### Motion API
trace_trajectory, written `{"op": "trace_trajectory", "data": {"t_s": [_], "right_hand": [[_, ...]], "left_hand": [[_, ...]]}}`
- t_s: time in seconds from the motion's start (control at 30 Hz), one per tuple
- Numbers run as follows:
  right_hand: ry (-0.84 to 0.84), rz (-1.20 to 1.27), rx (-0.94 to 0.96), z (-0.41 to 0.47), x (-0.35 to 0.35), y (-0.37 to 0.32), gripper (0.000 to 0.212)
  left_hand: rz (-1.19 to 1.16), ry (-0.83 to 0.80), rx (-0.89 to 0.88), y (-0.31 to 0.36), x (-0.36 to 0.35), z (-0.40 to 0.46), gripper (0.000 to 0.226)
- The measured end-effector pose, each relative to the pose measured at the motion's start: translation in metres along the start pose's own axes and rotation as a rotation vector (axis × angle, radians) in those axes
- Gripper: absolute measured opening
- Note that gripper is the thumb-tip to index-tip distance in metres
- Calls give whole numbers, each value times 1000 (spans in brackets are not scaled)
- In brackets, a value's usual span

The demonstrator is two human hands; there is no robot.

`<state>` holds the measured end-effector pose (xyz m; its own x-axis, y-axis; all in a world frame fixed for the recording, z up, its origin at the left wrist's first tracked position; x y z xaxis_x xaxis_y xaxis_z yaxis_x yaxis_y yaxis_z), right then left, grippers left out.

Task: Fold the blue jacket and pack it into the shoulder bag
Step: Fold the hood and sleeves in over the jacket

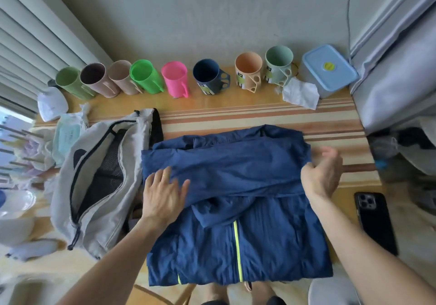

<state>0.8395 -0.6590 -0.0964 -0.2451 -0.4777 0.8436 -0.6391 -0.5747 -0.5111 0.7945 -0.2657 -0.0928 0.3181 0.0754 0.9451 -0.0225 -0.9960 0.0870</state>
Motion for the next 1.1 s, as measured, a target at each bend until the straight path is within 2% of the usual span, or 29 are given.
{"op": "trace_trajectory", "data": {"t_s": [0.03, 0.07, 0.1, 0.17, 0.2, 0.27, 0.33, 0.4, 0.5, 0.57, 0.63, 0.73, 0.8, 0.93, 1.03, 1.1], "right_hand": [[42, -89, 295, -8, -6, -11, 44], [10, -200, 555, -17, -19, -17, 43], [-98, -334, 732, -23, -37, -16, 46], [-386, -653, 825, -28, -72, 5, 60], [-455, -746, 823, -29, -81, 17, 64], [-400, -725, 865, -34, -77, 25, 65], [-271, -581, 991, -55, -61, 27, 63], [-252, -497, 1143, -90, -47, 40, 62], [-340, -533, 1261, -148, -41, 80, 61], [-387, -588, 1218, -169, -42, 111, 62], [-381, -577, 1092, -178, -33, 138, 61], [-262, -457, 791, -173, -3, 168, 52], [-182, -405, 618, -172, 15, 188, 57], [-186, -376, 496, -182, 30, 215, 77], [-212, -321, 394, -182, 30, 211, 73], [-214, -255, 259, -179, 28, 206, 62]], "left_hand": [[-16, 55, -56, 10, -2, 6, 59], [-23, 43, -110, 20, -8, 12, 53], [-5, -12, -146, 26, -17, 17, 54], [65, -183, -97, 27, -41, 24, 62], [75, -208, -51, 26, -47, 23, 65], [37, -79, -15, 32, -45, 11, 66], [-1, 79, -76, 48, -40, -12, 64], [-16, 115, -180, 60, -51, -47, 64], [-35, 94, -157, 61, -76, -97, 66], [-34, 70, -102, 52, -92, -124, 66], [-58, 72, -44, 42, -99, -150, 66], [-159, 110, 157, 14, -106, -187, 61], [-286, 84, 316, -8, -114, -210, 55], [-548, 82, 391, -36, -128, -242, 65], [-641, 137, 439, -39, -126, -243, 77], [-775, 157, 556, -43, -123, -234, 72]]}}
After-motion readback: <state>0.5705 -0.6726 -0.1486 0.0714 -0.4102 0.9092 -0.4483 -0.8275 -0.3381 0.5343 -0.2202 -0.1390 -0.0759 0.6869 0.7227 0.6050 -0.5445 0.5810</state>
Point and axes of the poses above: each hand's wrist, its own z-axis towards the middle knuckle, its own x-axis out of the back of the hand, y = z × x, the point moved 5 cm from there along z, towards the middle knuckle, and after that the axes turned 9 degrees about -z, right-handed, at the moved point
